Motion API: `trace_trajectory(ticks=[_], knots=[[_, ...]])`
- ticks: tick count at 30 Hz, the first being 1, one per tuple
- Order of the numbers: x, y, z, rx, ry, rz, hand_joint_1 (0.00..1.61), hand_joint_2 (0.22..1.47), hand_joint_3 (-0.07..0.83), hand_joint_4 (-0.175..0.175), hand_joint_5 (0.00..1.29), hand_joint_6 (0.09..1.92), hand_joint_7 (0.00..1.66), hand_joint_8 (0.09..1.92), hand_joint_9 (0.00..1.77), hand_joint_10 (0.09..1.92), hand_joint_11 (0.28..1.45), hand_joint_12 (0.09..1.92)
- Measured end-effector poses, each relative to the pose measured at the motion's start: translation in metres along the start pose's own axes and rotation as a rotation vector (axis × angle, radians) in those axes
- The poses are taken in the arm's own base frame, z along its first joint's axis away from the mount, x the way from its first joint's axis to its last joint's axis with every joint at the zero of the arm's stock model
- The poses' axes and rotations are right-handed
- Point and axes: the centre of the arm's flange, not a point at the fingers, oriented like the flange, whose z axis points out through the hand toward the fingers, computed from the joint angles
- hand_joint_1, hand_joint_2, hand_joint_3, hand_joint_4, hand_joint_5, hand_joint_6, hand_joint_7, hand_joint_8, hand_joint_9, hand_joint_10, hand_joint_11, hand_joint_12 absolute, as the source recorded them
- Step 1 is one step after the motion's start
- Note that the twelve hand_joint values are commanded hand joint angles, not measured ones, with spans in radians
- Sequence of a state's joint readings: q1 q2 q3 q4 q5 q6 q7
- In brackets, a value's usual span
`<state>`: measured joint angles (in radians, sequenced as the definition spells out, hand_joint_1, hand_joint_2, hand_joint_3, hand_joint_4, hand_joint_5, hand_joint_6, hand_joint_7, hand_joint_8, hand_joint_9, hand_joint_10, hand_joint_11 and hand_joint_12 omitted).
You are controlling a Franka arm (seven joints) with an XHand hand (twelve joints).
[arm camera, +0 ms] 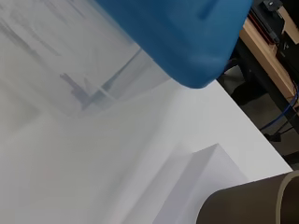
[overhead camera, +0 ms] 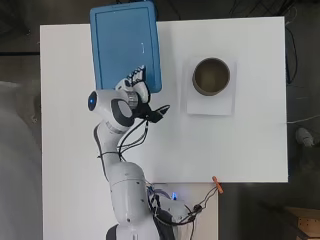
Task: Teleoperate dual arm-hand system to remove items from a box
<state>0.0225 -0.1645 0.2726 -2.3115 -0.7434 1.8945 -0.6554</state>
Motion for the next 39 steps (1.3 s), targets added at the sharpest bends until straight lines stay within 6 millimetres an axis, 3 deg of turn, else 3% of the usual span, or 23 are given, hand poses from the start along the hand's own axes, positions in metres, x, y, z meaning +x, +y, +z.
trace_trajectory(ticks=[6, 13, 15, 20, 27, 32, 35, 39], knots=[[0.022, 0.005, 0.0, 0.0, -0.045, -0.025, 0.03, 0.96, 0.001, 0.091, 0.29, 0.09, 0.34, 0.09, 0.37, 0.09, 0.39, 0.09], [0.038, -0.01, 0.004, -0.015, -0.062, -0.06, 0.04, 0.94, -0.005, 0.103, 0.29, 0.09, 0.35, 0.09, 0.36, 0.09, 0.38, 0.09], [0.039, -0.01, 0.004, -0.017, -0.062, -0.06, 0.21, 1.04, 0.004, 0.104, 0.42, 0.09, 0.46, 0.09, 0.48, 0.09, 0.46, 0.09], [0.024, -0.014, 0.011, -0.094, 0.024, -0.05, 0.33, 1.1, 0.002, 0.12, 0.6, 0.09, 0.54, 0.09, 0.59, 0.09, 0.53, 0.09], [0.005, -0.013, 0.022, -0.173, 0.163, -0.07, 0.34, 1.11, 0.002, 0.101, 0.64, 0.09, 0.65, 0.09, 0.65, 0.09, 0.54, 0.09], [0.003, 0.0, 0.014, -0.135, 0.188, -0.042, 0.33, 1.15, 0.008, 0.056, 0.7, 0.09, 0.79, 0.09, 0.73, 0.09, 0.6, 0.09], [-0.001, 0.004, 0.007, -0.135, 0.207, -0.026, 0.33, 1.16, 0.003, 0.052, 0.76, 0.09, 0.84, 0.09, 0.76, 0.09, 0.61, 0.09], [-0.01, 0.011, -0.005, -0.155, 0.244, -0.007, 0.33, 1.17, 0.004, 0.034, 0.73, 0.09, 0.76, 0.09, 0.68, 0.09, 0.55, 0.09]])
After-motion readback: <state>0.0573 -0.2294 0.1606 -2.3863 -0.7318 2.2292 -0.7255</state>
